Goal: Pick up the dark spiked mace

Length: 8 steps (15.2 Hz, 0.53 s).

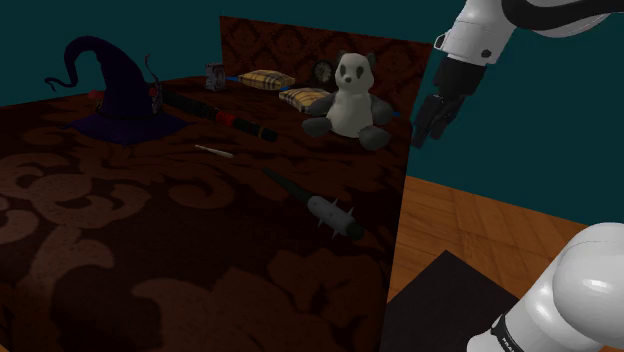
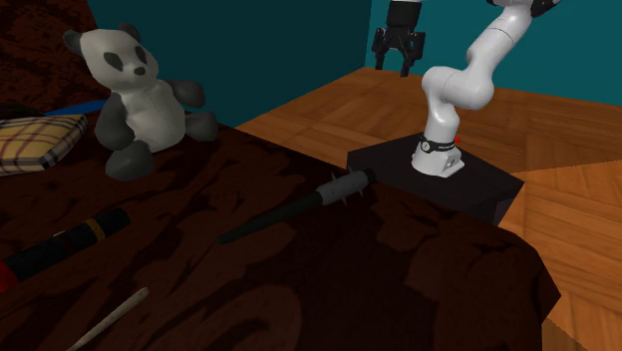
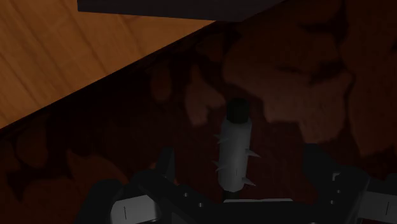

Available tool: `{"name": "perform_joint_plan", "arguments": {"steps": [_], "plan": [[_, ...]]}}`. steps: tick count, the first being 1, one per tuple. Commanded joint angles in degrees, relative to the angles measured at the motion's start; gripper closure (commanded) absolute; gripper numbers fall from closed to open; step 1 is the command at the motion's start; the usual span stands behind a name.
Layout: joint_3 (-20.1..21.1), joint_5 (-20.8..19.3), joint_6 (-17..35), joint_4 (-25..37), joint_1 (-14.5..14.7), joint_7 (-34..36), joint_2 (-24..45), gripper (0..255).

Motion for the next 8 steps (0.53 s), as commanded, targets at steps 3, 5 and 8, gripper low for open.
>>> {"name": "perform_joint_plan", "arguments": {"steps": [3, 5, 8], "plan": [[0.5, 0.3, 2.9, 0.7, 0.0, 0.4, 4.3, 0], [1.0, 0.5, 5.7, 1.6, -0.1, 0.7, 8.7, 0], [1.7, 0.7, 9.5, 3.6, -0.2, 1.3, 15.4, 0]]}}
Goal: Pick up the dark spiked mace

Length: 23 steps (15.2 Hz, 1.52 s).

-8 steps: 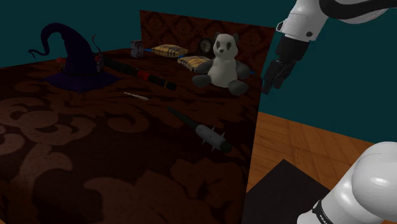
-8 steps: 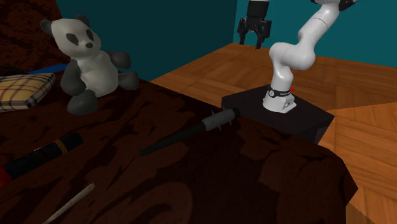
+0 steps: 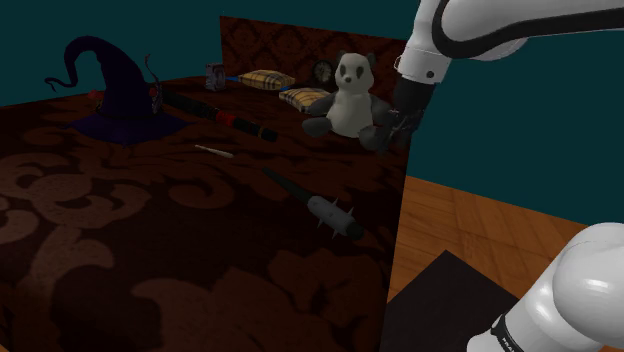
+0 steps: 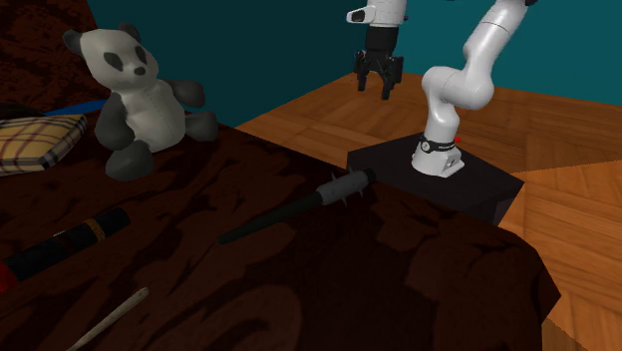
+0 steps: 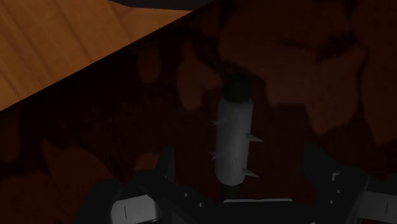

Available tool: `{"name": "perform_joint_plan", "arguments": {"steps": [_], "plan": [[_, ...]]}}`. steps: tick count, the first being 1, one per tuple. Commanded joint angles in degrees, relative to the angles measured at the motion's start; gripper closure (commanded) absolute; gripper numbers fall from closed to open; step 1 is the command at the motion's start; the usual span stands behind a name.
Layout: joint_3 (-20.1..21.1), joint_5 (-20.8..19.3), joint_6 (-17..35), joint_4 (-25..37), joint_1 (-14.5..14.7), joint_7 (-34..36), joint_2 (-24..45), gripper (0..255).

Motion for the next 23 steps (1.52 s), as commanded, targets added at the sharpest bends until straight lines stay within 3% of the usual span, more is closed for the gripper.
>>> {"name": "perform_joint_plan", "arguments": {"steps": [1, 12, 23], "plan": [[0.3, 0.0, 2.0, 1.9, -0.2, 0.2, 4.5, 0], [2.2, -1.1, 10.4, 15.5, -0.1, 3.0, 30.4, 0], [2.3, -3.5, 10.5, 38.3, 1.5, 5.7, 57.0, 0]]}}
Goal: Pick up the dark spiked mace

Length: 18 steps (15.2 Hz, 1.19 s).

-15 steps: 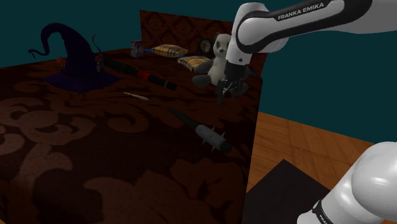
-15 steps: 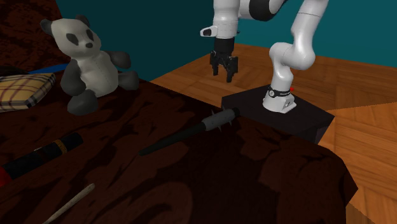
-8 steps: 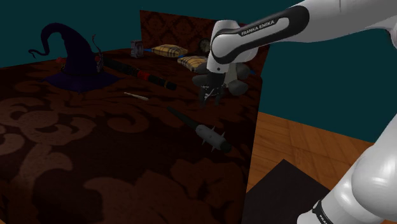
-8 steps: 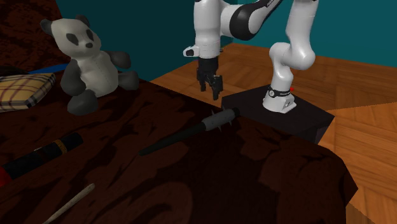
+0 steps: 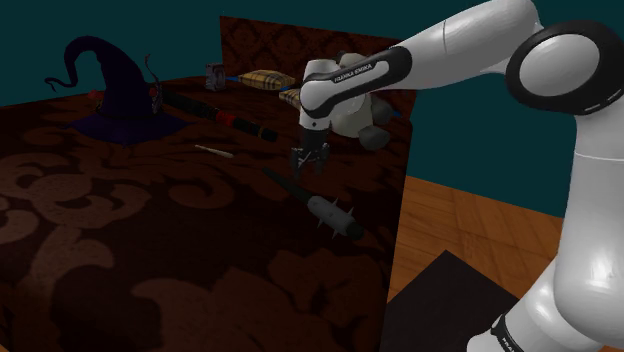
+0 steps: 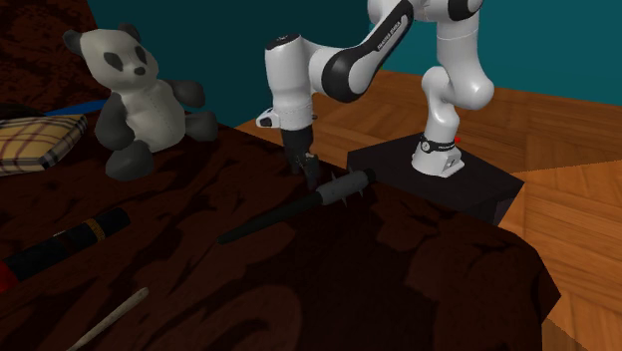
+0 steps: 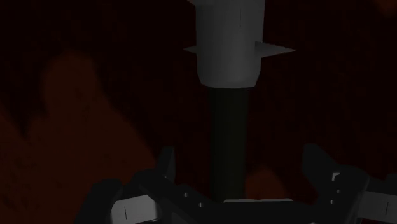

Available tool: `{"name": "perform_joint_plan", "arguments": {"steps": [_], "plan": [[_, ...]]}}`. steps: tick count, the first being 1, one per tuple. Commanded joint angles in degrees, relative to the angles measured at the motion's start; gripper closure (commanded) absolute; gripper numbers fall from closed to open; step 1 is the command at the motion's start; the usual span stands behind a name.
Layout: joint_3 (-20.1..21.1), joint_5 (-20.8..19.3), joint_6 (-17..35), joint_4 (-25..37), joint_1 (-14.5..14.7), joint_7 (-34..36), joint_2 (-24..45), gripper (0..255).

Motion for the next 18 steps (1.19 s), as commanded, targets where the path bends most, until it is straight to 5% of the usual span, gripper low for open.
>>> {"name": "perform_joint_plan", "arguments": {"steps": [1, 3, 12, 13, 18], "plan": [[-0.1, -0.4, -0.7, 5.6, 0.5, 0.5, 5.6, 0], [-0.2, -0.7, -1.8, 10.9, 0.9, 0.8, 10.5, 0], [-0.4, -0.9, 2.6, 9.4, 1.1, 0.6, 13.3, 0], [-0.4, -0.9, 2.7, 9.2, 1.1, 0.5, 13.3, 255], [-0.4, -0.9, 2.8, 9.0, 1.0, 0.5, 13.2, 255]]}}
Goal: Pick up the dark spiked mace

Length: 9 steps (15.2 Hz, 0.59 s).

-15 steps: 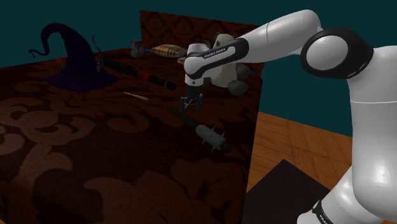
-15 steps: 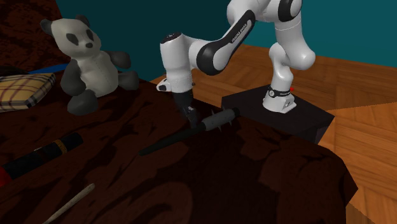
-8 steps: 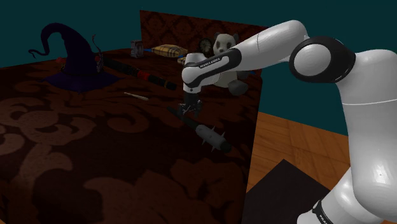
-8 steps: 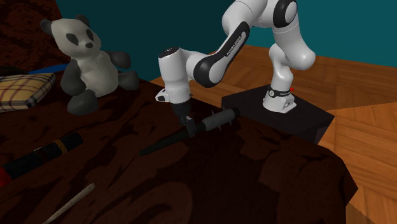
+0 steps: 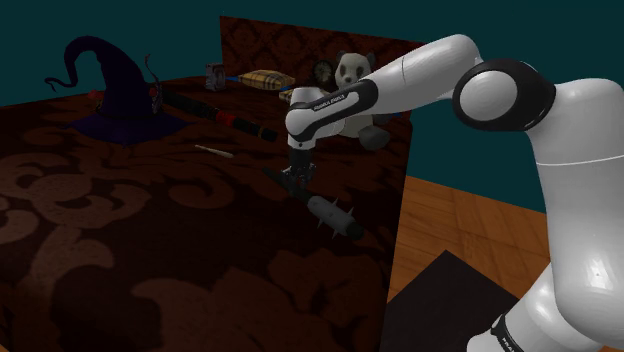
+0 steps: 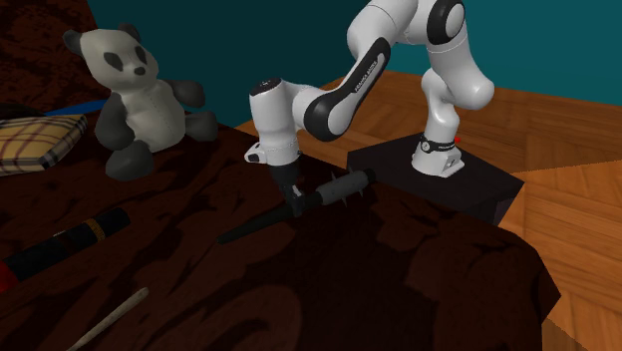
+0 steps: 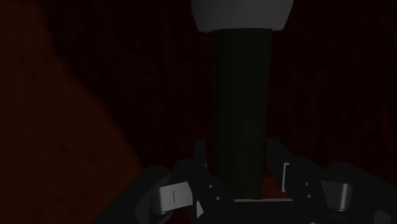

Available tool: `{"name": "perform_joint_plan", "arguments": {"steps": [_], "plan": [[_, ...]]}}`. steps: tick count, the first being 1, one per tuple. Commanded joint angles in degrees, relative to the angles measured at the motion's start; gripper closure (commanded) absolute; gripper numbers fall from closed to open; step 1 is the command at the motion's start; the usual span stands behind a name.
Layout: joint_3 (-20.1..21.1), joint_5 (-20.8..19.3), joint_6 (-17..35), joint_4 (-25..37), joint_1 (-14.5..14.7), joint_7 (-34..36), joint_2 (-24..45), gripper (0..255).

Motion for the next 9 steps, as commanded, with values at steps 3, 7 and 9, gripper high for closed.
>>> {"name": "perform_joint_plan", "arguments": {"steps": [3, 7, 9], "plan": [[0.0, 0.0, 0.1, -0.1, 0.0, 0.0, 0.0, 255], [0.1, 0.1, -1.9, 0.8, 0.0, 0.1, -1.0, 255], [0.1, 0.1, -3.1, 1.2, 0.0, 0.2, -1.8, 255]]}}
